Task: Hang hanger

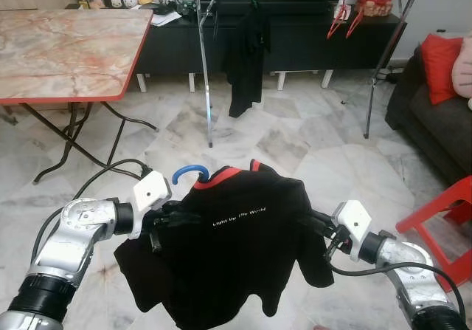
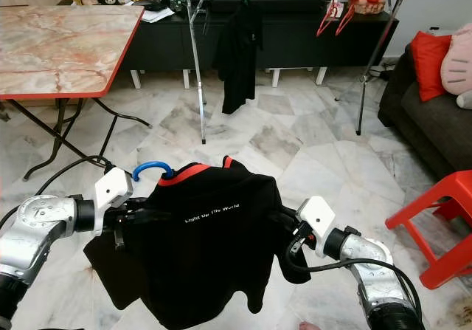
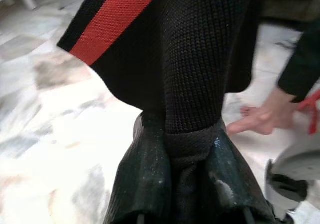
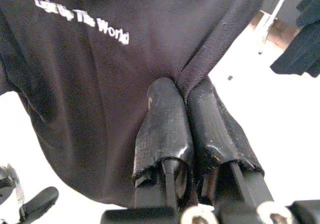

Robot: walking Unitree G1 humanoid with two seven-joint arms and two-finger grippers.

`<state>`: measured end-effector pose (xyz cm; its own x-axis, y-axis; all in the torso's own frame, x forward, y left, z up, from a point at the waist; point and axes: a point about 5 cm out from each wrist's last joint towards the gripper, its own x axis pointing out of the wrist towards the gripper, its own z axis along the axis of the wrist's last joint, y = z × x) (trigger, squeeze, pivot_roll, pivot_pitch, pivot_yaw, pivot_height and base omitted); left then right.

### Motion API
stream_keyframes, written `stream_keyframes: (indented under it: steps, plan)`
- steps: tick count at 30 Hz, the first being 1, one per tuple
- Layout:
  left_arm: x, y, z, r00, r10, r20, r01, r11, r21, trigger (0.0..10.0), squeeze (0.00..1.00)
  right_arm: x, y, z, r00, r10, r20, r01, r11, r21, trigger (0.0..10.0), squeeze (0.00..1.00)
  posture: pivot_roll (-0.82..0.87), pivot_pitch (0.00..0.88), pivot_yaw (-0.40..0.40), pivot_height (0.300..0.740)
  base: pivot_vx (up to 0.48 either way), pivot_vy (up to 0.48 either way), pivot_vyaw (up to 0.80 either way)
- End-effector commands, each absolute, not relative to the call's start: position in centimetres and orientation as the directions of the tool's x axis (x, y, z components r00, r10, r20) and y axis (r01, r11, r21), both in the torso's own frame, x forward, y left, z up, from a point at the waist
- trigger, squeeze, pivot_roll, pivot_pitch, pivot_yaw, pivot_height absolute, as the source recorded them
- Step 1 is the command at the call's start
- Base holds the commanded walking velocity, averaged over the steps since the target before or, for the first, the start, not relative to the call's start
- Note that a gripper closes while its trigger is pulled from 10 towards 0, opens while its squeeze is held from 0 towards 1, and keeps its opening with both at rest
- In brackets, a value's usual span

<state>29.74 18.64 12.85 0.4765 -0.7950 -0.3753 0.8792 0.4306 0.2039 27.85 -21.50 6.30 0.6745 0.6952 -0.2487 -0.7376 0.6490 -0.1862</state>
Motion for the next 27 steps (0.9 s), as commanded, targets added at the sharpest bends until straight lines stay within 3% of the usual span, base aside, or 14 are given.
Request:
stream_keyframes:
  steps: [1,5,6,7,8,9,17,21,24,27]
  plan:
    - [30.5,18.7,13.6,0.520,-0.775,-0.358,0.853,0.454,0.257,0.0,0.00,28.1,-21.2,6.8,0.667,0.708,-0.233,-0.745,0.632,-0.213,0.0,0.00,-0.03,0.000,-0.057,0.740,0.000,0.000,0.00]
    - [30.8,18.7,13.5,0.548,-0.761,-0.347,0.835,0.475,0.277,0.0,0.00,28.1,-21.1,6.9,0.663,0.711,-0.233,-0.749,0.627,-0.215,0.0,0.00,-0.03,0.000,-0.057,0.740,0.000,0.000,0.00]
    - [31.0,18.7,13.5,0.563,-0.753,-0.341,0.825,0.488,0.283,1.3,0.00,28.1,-21.1,6.9,0.662,0.712,-0.232,-0.749,0.626,-0.216,0.0,0.00,-0.03,0.000,-0.057,0.740,0.000,0.000,0.00]
    - [31.2,18.7,13.5,0.582,-0.742,-0.332,0.812,0.507,0.289,4.3,0.00,28.1,-21.0,7.0,0.662,0.713,-0.231,-0.750,0.625,-0.217,0.0,0.00,-0.03,0.000,-0.056,0.740,0.000,0.000,0.00]
    - [31.4,18.7,13.6,0.598,-0.733,-0.322,0.800,0.523,0.294,5.0,0.00,28.1,-20.9,7.0,0.662,0.714,-0.229,-0.750,0.625,-0.218,0.0,0.00,-0.03,0.000,-0.056,0.740,0.000,0.000,0.00]
    - [31.8,18.6,13.9,0.634,-0.721,-0.278,0.771,0.565,0.295,10.0,0.00,28.1,-20.9,7.0,0.660,0.716,-0.228,-0.751,0.624,-0.217,0.0,0.00,-0.03,0.000,-0.055,0.740,0.000,0.000,0.00]
    - [33.2,18.1,16.5,0.722,-0.690,-0.044,0.683,0.702,0.204,10.0,0.00,27.3,-20.0,6.0,0.638,0.731,-0.241,-0.770,0.611,-0.185,0.0,0.00,-0.03,0.000,-0.055,0.740,0.000,0.000,0.00]
    - [33.7,18.1,16.9,0.757,-0.654,-0.002,0.643,0.744,0.181,10.0,0.00,27.2,-19.6,5.8,0.634,0.735,-0.238,-0.773,0.609,-0.177,0.0,0.00,-0.03,0.000,-0.055,0.740,0.000,0.000,0.00]
    - [34.7,18.4,17.0,0.830,-0.557,0.020,0.545,0.819,0.180,10.0,0.00,27.1,-19.0,5.6,0.627,0.744,-0.232,-0.779,0.606,-0.160,0.0,0.00,-0.03,0.000,-0.055,0.740,0.000,0.000,0.00]
    - [34.6,18.0,17.0,0.822,-0.568,0.044,0.557,0.818,0.141,10.0,0.00,27.0,-18.7,5.4,0.624,0.746,-0.234,-0.781,0.605,-0.153,0.0,0.00,-0.03,0.000,-0.055,0.740,0.000,0.000,0.00]
